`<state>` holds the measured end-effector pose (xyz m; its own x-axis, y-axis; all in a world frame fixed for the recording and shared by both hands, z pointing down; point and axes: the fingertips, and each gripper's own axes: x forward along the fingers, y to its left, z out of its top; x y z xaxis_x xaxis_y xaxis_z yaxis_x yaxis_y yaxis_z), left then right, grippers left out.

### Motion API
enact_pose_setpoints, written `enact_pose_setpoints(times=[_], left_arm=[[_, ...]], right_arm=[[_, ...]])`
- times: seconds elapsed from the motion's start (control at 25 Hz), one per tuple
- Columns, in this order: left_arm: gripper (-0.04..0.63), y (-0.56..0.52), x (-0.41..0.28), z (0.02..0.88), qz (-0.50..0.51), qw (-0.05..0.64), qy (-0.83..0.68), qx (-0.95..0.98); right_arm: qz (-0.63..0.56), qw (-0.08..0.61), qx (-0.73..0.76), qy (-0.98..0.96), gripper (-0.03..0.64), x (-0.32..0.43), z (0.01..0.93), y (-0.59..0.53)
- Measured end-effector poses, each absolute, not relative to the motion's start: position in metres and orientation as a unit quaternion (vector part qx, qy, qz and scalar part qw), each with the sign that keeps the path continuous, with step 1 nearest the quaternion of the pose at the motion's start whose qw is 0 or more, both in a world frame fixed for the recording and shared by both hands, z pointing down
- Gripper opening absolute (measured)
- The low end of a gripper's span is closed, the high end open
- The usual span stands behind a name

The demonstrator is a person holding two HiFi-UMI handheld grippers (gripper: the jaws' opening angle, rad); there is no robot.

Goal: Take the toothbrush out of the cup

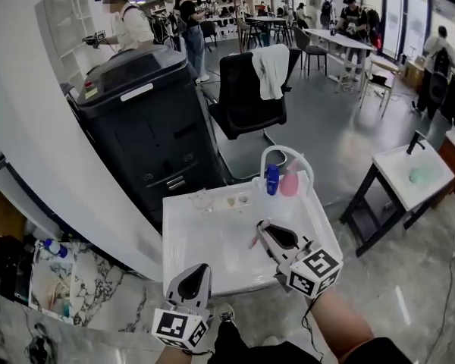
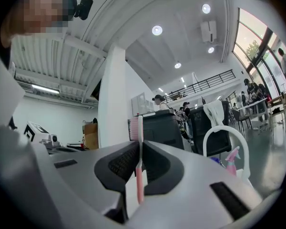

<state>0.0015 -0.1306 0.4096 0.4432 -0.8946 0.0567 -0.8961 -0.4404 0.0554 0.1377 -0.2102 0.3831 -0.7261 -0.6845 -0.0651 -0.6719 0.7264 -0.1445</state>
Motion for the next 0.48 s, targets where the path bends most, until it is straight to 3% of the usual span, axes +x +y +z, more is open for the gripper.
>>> enact_pose_setpoints(times=[0.48], left_arm=[[0.020,-0.047,0.006,0.420,0.027,0.055,-0.562,0.825]], right_arm=[[-0.094,0.042,-0.321,0.941,0.031,0.135,0.410,-0.131]])
